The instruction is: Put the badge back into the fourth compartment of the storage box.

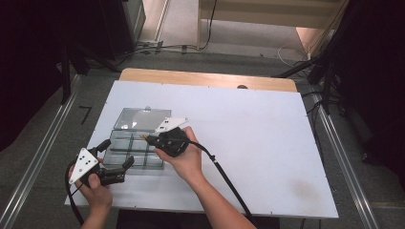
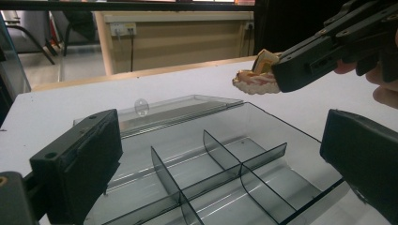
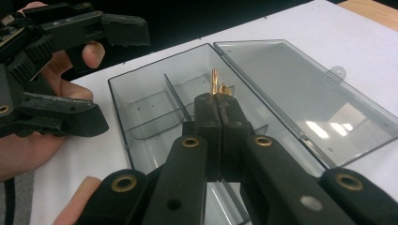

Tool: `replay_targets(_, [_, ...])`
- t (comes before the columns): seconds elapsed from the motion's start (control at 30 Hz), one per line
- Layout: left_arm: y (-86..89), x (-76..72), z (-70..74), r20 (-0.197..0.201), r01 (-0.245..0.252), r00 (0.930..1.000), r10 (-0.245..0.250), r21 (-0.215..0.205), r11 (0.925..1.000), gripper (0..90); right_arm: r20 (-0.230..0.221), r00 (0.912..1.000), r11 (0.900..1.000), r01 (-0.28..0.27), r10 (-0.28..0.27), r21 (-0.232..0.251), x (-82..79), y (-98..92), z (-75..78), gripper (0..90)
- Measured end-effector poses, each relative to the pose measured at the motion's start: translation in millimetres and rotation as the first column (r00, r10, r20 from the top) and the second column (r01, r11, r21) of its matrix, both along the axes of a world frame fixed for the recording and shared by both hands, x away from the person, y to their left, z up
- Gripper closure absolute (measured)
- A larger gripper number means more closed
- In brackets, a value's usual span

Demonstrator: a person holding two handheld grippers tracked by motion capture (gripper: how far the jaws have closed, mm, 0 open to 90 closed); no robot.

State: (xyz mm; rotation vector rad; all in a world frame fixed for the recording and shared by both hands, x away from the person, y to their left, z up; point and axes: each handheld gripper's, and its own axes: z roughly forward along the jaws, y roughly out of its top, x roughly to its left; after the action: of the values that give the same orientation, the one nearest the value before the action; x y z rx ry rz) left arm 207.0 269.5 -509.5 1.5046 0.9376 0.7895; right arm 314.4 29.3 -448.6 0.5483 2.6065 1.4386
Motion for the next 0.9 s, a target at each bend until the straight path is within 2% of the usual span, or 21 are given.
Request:
replay_targets(0.27, [0.4, -1.7, 0.8, 0.020, 0.015, 0.9997, -0.015, 0.001, 0.9999, 0.0, -0.015, 0.9996, 1.000, -0.022, 0.022, -0.005, -2.0, 12.4, -4.8, 87.1])
replay_targets(0.6, [1.3, -3.9, 1.3, 0.039, 0.014, 0.9991, -0.014, -0.005, 0.9999, 0.0, -0.024, 0.9979, 0.998, -0.060, 0.060, -0.015, -4.3, 31.5, -9.9, 87.1])
replay_targets(0.9, [2.2, -5.4, 1.7, 0.050, 0.015, 0.9986, -0.014, -0.012, 0.9998, 0.0, -0.050, 0.9950, 0.996, -0.088, 0.086, -0.029, -6.3, 49.0, -15.3, 87.1])
